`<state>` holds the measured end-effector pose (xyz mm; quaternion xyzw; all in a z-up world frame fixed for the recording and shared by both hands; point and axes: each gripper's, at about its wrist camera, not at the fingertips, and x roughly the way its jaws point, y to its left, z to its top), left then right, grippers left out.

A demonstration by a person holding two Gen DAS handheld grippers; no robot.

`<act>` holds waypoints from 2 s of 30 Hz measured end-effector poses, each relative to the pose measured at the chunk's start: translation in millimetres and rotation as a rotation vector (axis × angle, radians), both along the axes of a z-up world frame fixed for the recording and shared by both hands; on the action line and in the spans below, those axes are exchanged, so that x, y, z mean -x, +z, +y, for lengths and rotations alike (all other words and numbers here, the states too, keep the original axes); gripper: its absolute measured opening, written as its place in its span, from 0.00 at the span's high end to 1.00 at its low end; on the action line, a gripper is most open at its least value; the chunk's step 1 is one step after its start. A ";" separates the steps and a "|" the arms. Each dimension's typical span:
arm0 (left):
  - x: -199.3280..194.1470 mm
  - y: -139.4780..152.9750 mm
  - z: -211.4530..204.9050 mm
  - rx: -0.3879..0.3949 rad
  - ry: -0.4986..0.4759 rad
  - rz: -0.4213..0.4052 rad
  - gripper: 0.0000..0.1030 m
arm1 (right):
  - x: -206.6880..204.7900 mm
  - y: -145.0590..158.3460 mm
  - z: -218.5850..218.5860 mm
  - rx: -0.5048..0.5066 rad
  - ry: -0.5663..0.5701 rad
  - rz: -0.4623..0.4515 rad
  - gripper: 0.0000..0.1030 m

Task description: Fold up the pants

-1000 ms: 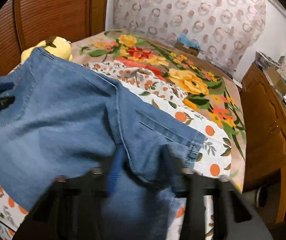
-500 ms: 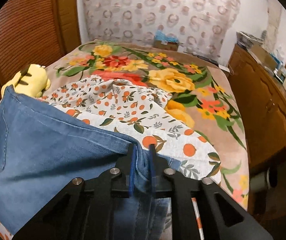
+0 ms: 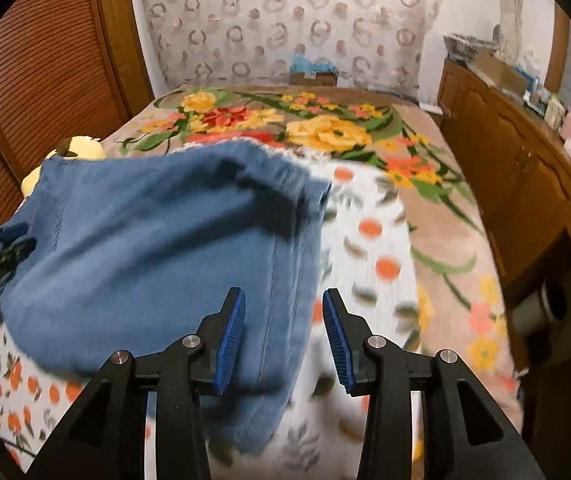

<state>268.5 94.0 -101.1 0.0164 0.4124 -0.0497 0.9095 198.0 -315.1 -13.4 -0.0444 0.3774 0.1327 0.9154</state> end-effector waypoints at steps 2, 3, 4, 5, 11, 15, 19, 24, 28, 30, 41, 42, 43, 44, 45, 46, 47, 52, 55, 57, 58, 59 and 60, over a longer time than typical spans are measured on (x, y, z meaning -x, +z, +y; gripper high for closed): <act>-0.1 0.0 -0.3 0.000 0.000 0.000 0.32 | 6.3 -7.6 0.1 -0.016 0.007 0.018 0.60; -0.1 0.0 -0.4 0.000 0.000 0.000 0.32 | 8.1 -11.6 0.7 -0.022 0.008 0.024 0.60; 0.0 0.0 -0.2 0.000 0.000 0.000 0.32 | 8.1 -13.5 0.2 -0.028 0.006 0.030 0.60; 0.1 0.1 0.1 0.001 0.000 0.000 0.32 | 8.4 -16.3 -0.2 -0.038 0.006 0.040 0.60; 0.2 0.0 -0.9 0.000 0.000 0.000 0.32 | 22.6 -1.0 -5.0 -0.081 0.013 -0.011 0.90; 0.0 0.2 -0.1 -0.002 0.000 0.000 0.32 | 56.4 22.1 -15.2 -0.094 0.017 -0.084 0.90; 0.3 0.5 -0.8 0.001 0.000 0.000 0.32 | 68.7 3.7 -19.9 -0.056 0.006 -0.032 0.90; 5.1 4.1 2.6 -0.009 0.013 -0.010 0.32 | 61.4 -11.8 -23.4 -0.054 -0.041 0.000 0.74; 18.6 14.5 9.0 -0.003 0.017 -0.031 0.32 | 57.3 -12.5 -19.4 -0.067 -0.037 0.002 0.66; 28.5 20.6 15.1 -0.014 0.029 -0.048 0.32 | 55.2 -16.0 -20.4 -0.067 -0.041 0.007 0.65; 59.5 37.7 100.6 -0.041 0.230 -0.096 0.32 | 50.0 -26.9 -14.6 -0.088 -0.075 0.019 0.57; 60.0 36.5 108.1 -0.043 0.249 -0.094 0.32 | 48.4 -28.2 -13.4 -0.088 -0.073 0.021 0.57; 60.1 33.9 114.2 -0.047 0.263 -0.091 0.32 | 46.2 -30.0 -12.0 -0.088 -0.074 0.025 0.57; 58.7 30.3 119.1 -0.053 0.273 -0.079 0.32 | 43.7 -32.1 -10.4 -0.085 -0.076 0.030 0.57; 57.7 26.5 121.4 -0.059 0.281 -0.069 0.32 | 41.7 -33.8 -8.6 -0.081 -0.076 0.035 0.57; 56.4 22.6 124.3 -0.061 0.285 -0.060 0.32 | 39.7 -35.2 -6.5 -0.076 -0.075 0.035 0.56; 55.0 19.2 126.3 -0.060 0.286 -0.051 0.32 | 39.0 -35.5 -4.3 -0.066 -0.075 0.028 0.53; 51.9 5.5 133.3 -0.038 0.306 -0.018 0.32 | 35.2 -37.4 4.7 -0.052 -0.056 0.023 0.46; 49.4 2.9 134.9 -0.035 0.306 -0.012 0.32 | 33.4 -38.5 9.2 -0.044 -0.035 0.019 0.46; 47.7 1.3 135.6 -0.024 0.307 -0.004 0.33 | 32.6 -39.4 11.3 -0.036 -0.032 0.015 0.46; 47.7 -0.1 135.2 -0.014 0.303 0.000 0.36 | 32.3 -39.7 11.7 -0.034 -0.032 0.013 0.46; 46.1 -1.5 135.0 -0.005 0.301 0.005 0.36 | 32.2 -40.1 11.9 -0.035 -0.029 0.011 0.46; 45.5 -2.6 135.2 -0.001 0.301 0.007 0.37 | 32.4 -40.5 12.5 -0.035 -0.027 0.009 0.46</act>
